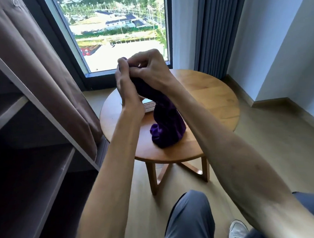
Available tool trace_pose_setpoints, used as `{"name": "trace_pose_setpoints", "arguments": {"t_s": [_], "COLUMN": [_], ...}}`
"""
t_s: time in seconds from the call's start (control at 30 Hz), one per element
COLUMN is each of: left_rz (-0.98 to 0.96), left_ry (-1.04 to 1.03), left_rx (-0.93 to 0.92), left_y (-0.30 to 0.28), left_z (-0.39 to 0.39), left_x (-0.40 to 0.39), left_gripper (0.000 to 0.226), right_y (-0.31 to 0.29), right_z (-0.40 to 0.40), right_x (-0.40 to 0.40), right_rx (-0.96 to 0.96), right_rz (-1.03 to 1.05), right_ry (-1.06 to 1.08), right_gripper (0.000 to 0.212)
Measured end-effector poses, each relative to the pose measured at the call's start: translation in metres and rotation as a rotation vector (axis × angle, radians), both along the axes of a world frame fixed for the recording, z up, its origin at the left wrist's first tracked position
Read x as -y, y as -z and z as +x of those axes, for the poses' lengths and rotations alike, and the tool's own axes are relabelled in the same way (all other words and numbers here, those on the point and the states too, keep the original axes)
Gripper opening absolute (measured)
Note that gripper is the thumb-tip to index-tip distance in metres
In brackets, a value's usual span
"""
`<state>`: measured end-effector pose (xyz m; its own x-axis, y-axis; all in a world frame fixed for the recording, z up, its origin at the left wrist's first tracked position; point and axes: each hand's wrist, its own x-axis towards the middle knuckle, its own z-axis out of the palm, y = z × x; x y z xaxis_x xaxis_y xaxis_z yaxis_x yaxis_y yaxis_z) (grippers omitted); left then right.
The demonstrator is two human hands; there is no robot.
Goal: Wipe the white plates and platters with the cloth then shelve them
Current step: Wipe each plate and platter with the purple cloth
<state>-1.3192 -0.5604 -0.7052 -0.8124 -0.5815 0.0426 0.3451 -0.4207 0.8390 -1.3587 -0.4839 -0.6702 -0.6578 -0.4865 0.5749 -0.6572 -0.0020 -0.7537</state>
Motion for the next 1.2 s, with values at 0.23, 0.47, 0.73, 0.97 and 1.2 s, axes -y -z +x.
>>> {"name": "trace_pose_setpoints", "arguments": {"t_s": [0.23,0.47,0.73,0.97,1.2], "left_rz": [0.212,0.319,0.434,0.525,0.428], "left_ry": [-0.045,-0.317,-0.275,-0.239,-0.179], "left_rx": [-0.001,0.037,-0.036,-0.164,-0.16], "left_y": [0.003,0.022,0.03,0.03,0.032], "left_z": [-0.001,-0.001,-0.006,-0.003,0.001], "left_x": [0.018,0.046,-0.001,0.0,-0.02], "left_gripper": [0.038,0.042,0.039,0.042,0.043], "right_y": [0.0,0.03,0.008,0.054,0.064], "right_z": [-0.007,-0.049,-0.003,0.003,0.006], "right_x": [-0.029,-0.071,-0.027,-0.014,-0.018], "right_rx": [0.055,0.497,0.562,0.1,1.206], "right_rz": [0.435,0.168,-0.034,0.27,-0.33], "right_ry": [0.048,0.703,-0.076,0.87,-0.041], "right_gripper": [0.007,0.014,0.017,0.057,0.036]}}
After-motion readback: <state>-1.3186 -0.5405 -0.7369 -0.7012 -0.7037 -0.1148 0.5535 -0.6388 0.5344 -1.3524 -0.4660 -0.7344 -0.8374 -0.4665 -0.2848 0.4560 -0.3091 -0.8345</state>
